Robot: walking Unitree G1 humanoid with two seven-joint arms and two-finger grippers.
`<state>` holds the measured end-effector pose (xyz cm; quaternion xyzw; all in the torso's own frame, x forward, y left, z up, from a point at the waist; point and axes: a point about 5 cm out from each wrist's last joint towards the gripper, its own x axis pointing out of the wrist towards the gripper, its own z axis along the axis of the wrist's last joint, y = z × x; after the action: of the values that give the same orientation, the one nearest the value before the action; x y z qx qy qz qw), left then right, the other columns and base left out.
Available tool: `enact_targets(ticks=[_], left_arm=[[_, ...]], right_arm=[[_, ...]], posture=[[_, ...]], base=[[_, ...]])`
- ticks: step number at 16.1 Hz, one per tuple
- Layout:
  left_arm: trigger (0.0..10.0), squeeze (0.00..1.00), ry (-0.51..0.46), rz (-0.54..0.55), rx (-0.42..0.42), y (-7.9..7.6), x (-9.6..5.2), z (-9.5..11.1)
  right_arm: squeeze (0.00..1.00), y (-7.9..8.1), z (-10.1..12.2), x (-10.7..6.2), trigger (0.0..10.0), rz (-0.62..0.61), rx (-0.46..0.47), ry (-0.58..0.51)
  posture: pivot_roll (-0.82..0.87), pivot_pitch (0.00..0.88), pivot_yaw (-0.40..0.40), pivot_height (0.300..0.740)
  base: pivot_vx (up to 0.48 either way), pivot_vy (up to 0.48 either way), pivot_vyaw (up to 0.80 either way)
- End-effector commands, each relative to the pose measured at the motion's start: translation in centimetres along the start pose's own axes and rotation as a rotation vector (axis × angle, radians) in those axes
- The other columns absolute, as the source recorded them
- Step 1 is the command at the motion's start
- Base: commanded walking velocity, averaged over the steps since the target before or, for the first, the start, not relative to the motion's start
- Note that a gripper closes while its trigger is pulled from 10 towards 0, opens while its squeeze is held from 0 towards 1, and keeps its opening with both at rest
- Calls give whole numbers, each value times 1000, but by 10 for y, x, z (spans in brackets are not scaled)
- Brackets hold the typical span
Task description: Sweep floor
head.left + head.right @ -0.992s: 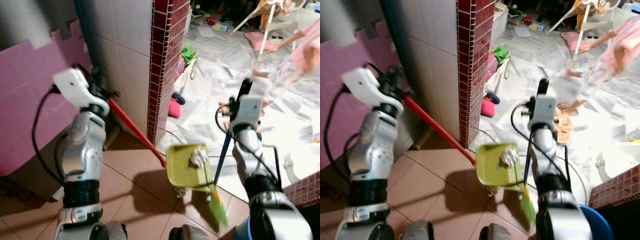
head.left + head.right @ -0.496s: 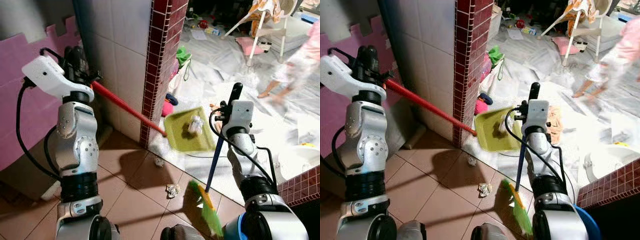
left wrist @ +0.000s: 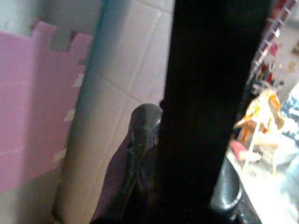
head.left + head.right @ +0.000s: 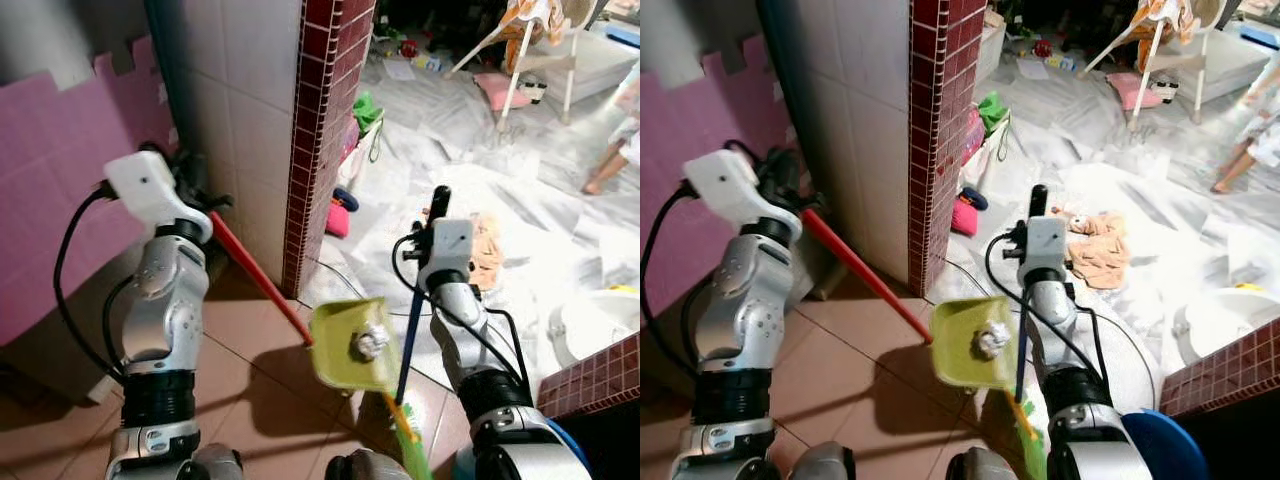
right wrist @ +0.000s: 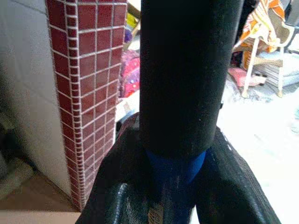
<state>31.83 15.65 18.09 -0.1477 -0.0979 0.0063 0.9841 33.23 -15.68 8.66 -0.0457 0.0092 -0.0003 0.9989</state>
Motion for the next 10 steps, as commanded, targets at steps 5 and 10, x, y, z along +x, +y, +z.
enact_targets(ticks=[5,10], left_arm=[[10000,0,26,-41,20,-5,-12,-1],[10000,0,38,-58,19,-10,-15,-1]], right_arm=[[0,4,8,-4,10000,17,122,-29],[0,9,10,-3,10000,36,149,-24]], posture=[[11,0,-28,740],[19,0,-24,740]], base=[[0,0,0],[0,121,0]])
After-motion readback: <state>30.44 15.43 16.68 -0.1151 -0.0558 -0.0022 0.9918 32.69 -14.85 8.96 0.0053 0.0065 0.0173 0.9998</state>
